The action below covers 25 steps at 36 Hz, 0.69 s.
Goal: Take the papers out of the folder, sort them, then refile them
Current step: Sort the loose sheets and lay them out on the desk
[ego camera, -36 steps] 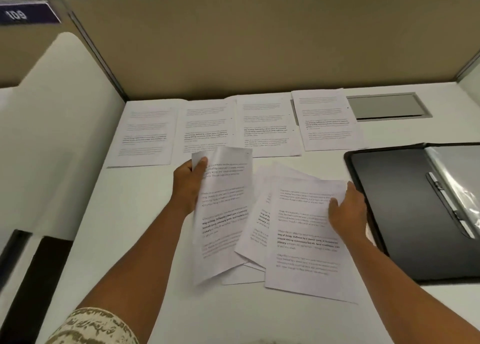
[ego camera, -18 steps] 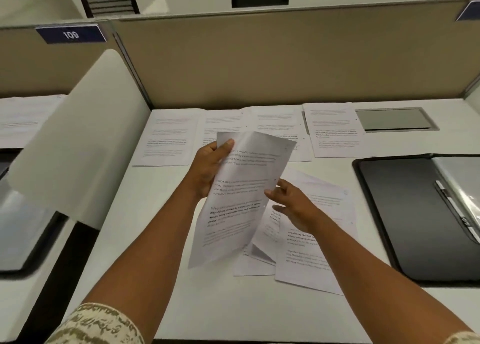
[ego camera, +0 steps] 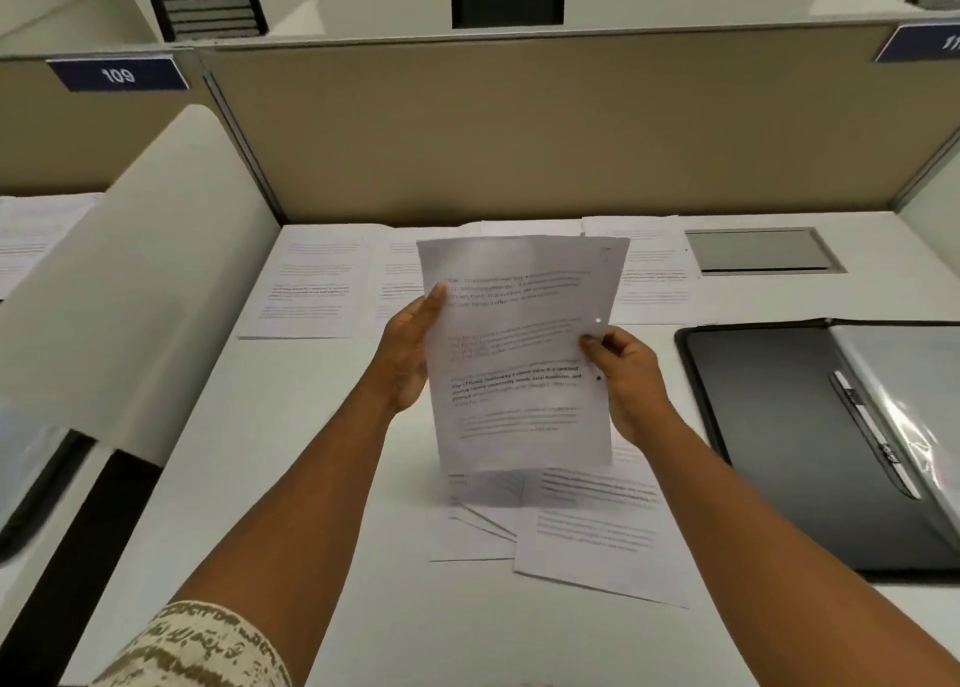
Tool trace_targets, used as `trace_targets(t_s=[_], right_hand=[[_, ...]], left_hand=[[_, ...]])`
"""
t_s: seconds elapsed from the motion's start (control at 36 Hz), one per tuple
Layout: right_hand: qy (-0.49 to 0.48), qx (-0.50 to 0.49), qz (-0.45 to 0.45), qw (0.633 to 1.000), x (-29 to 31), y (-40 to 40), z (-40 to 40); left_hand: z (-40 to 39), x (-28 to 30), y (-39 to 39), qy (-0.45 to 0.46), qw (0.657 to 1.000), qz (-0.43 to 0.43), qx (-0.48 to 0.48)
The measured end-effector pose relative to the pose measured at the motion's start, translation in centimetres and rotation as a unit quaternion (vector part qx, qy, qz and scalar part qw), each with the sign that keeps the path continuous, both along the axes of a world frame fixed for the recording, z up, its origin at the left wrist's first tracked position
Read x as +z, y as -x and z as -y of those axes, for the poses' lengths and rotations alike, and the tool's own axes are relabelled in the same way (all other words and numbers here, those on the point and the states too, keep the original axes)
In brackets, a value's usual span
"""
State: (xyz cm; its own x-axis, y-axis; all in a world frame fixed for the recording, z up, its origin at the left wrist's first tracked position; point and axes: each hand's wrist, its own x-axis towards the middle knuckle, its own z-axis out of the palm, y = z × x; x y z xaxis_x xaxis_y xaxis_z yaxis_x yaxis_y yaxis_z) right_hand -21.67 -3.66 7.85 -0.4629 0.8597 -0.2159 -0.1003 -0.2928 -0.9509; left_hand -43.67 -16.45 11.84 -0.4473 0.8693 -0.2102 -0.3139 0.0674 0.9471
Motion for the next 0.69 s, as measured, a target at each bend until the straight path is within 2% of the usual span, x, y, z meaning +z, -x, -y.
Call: trace_targets(t_s=[0.22,0.47,0.69], right_hand=[[0.013,-0.038,-0.003,0.999,0.8,-4.4,-5.7],[0.057,0.018,-0.004,0.998,1.0,-9.7,-12.3],[0.059,0.043,0.142,0.987,-0.9,-15.7,-17.3]], left_hand=[[-4.1,-2.7,-3.6,0.072,0.996,0.003,-0.057],[-10.9,-4.1,-9.4,0.073,0.996,0.049,0.019],[-19.0,-4.5,-13.6,0.06,0.994,0.058,0.071]])
